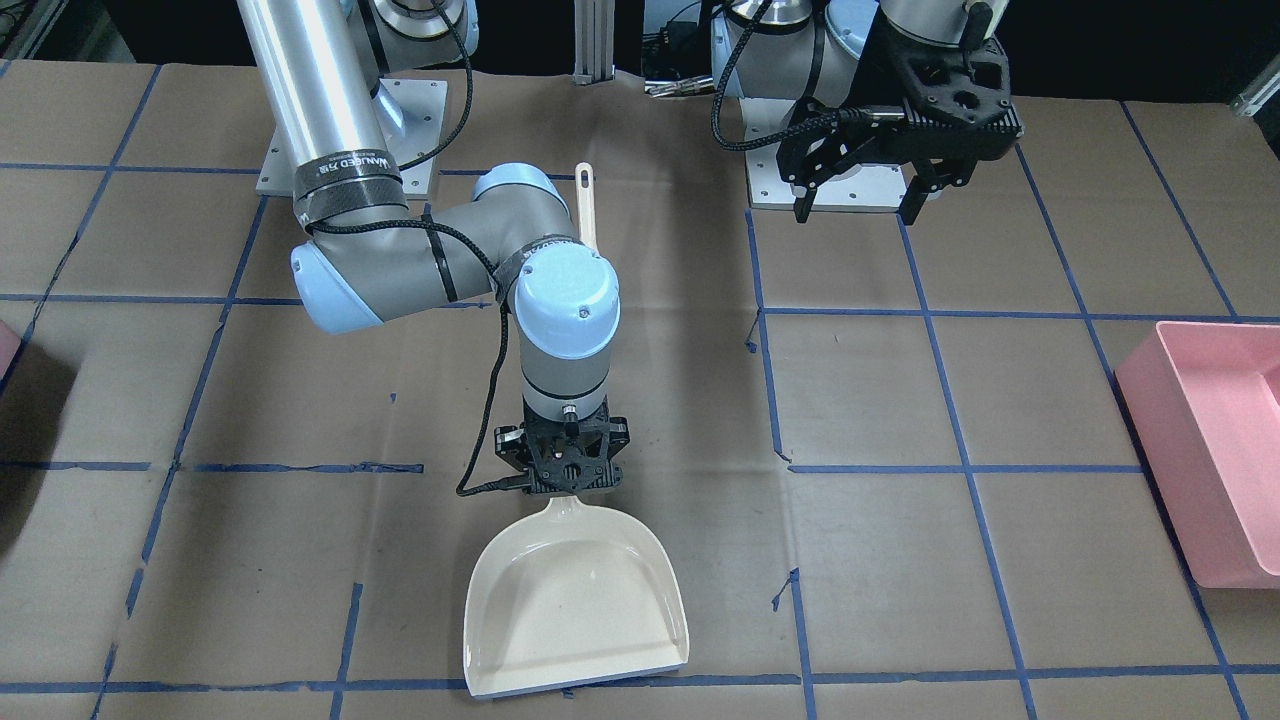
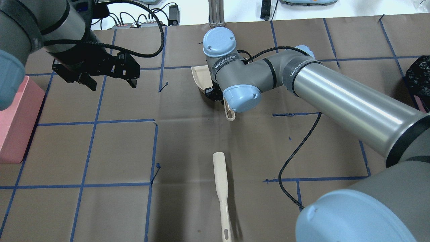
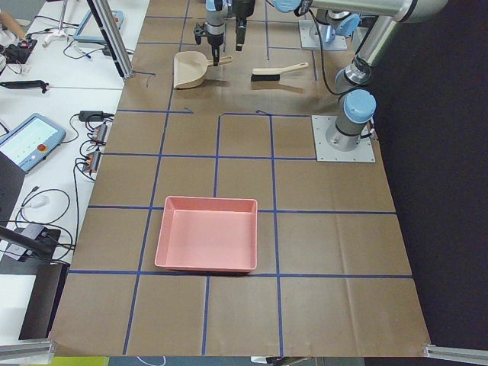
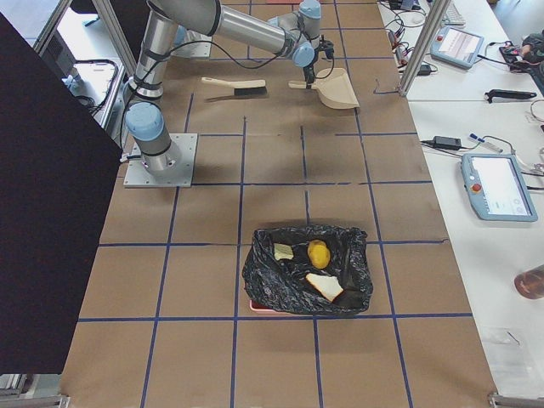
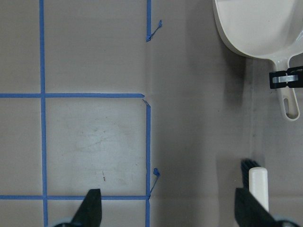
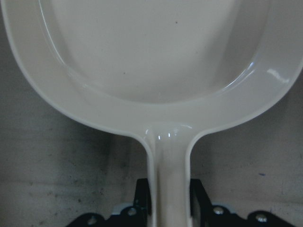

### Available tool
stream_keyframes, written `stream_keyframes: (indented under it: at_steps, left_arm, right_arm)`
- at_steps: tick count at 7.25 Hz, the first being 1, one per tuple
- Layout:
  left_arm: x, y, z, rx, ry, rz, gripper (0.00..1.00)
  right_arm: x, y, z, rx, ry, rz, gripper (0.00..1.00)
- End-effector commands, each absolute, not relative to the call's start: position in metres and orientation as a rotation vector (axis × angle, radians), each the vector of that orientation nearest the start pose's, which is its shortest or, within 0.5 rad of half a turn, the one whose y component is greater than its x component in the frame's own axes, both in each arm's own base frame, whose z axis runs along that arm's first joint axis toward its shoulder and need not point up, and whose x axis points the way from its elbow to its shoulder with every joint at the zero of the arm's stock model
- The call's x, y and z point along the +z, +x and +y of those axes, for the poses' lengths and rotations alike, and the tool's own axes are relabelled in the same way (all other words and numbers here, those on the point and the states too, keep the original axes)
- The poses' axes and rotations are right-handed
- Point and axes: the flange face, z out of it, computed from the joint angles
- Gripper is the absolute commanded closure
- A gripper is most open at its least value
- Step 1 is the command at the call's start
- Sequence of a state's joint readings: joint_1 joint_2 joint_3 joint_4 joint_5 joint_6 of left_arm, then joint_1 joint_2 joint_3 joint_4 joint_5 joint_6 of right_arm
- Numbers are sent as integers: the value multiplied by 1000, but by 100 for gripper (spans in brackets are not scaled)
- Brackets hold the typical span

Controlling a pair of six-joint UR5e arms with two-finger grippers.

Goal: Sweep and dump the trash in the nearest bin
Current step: 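Lower the dustpan onto the table with the right gripper and open it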

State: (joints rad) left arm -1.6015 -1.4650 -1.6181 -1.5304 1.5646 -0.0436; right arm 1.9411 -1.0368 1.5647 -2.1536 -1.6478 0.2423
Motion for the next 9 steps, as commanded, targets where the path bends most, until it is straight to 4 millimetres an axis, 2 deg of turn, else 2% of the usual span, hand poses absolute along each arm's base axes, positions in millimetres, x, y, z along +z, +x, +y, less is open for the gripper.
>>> stream_keyframes:
  at_steps: [1, 2, 4, 5, 6, 7, 8, 9]
  left_arm:
    - [519, -148, -451, -154, -21, 3148, 0]
    - [519, -148, -451, -157, -21, 3147, 0]
    - [519, -148, -451, -154, -21, 3148, 0]
    - [519, -148, -451, -154, -21, 3148, 0]
    - [519, -148, -451, -154, -21, 3148, 0]
    - [519, -148, -451, -154, -21, 3148, 0]
    - [518, -148, -452, -152, -21, 3148, 0]
    - [517, -148, -452, -149, -21, 3148, 0]
  right_arm:
    - [238, 356, -570, -118, -205, 3188, 67]
    - [243, 352, -575, -131, -192, 3186, 54]
    - [272, 364, -587, -90, -209, 3198, 52]
    - [282, 366, -594, -39, -210, 3210, 34]
    - [296, 363, -602, -26, -200, 3214, 5]
    - [310, 351, -609, -24, -249, 3209, 1]
    - [326, 324, -618, 8, -346, 3207, 0]
    - [358, 285, -624, 1, -310, 3207, 0]
